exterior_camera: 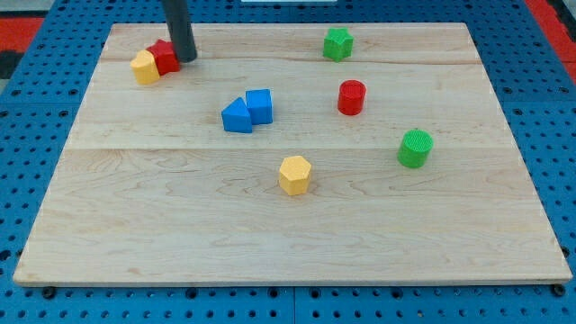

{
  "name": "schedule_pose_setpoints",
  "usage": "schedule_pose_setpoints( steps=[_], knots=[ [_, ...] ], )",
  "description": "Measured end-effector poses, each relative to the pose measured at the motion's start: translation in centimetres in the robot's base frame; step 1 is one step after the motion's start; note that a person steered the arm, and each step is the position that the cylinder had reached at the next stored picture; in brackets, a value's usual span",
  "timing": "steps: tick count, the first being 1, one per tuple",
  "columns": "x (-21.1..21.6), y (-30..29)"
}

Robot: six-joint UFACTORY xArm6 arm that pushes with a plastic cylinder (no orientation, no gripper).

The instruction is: Move your hand to the top left of the red circle

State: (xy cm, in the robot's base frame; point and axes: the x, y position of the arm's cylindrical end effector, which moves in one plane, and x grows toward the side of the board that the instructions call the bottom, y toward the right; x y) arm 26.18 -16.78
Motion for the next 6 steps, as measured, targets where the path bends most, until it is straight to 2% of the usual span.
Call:
schedule_pose_setpoints(
  steps=[1, 2, 3, 4, 5, 6],
  knots=[
    [-0.7, -4.2],
    [-1.0, -3.2],
    [-0.4, 6.1],
    [2.4, 15.3],
    [5.5, 22.2],
    [6.1, 30.1]
  ],
)
